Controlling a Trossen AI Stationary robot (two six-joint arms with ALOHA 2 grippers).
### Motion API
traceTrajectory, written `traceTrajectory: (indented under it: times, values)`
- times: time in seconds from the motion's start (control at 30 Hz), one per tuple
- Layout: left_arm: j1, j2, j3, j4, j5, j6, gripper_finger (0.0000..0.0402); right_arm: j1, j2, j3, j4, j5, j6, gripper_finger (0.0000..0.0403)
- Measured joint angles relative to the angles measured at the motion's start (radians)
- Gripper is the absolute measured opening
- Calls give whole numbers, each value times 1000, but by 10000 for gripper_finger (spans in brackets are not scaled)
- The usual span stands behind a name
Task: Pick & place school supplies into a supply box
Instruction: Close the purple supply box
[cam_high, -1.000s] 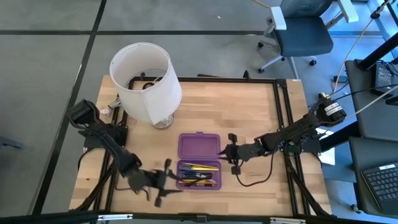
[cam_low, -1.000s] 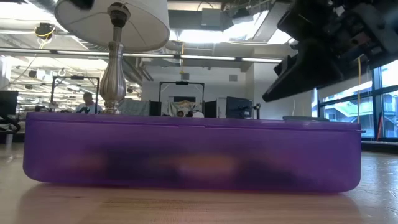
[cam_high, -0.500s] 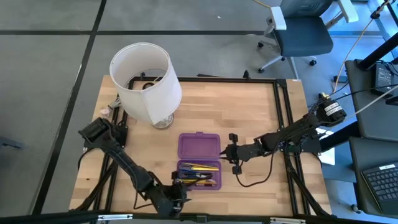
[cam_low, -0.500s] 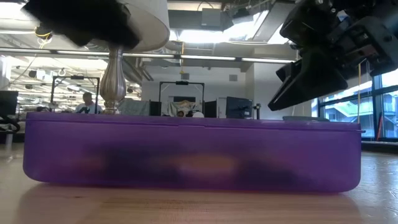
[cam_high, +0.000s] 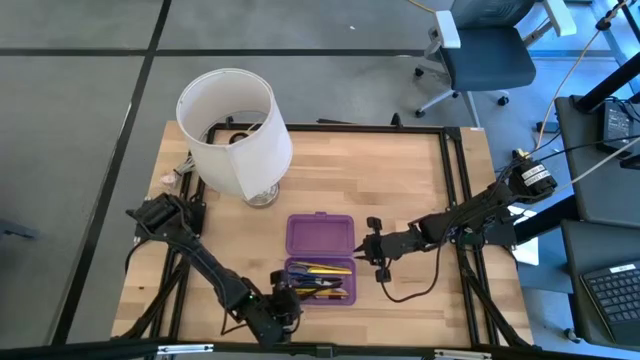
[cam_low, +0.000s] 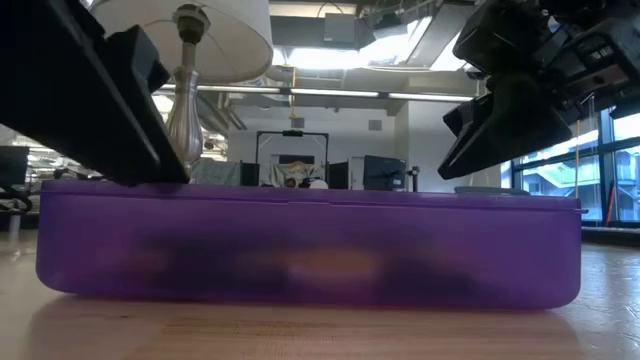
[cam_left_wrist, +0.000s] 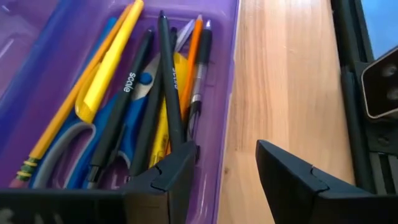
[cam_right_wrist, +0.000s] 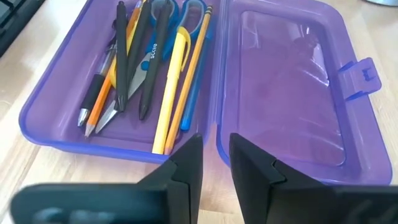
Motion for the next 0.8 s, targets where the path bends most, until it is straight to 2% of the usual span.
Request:
traceTrajectory:
  times: [0.53,0.8]
  values:
    - [18,48,0,-29,62,-9,162,0,0,0,-28,1,6,84]
    - [18,48,0,-45,65,-12,164,-6,-25,0,-53,-12,176,84]
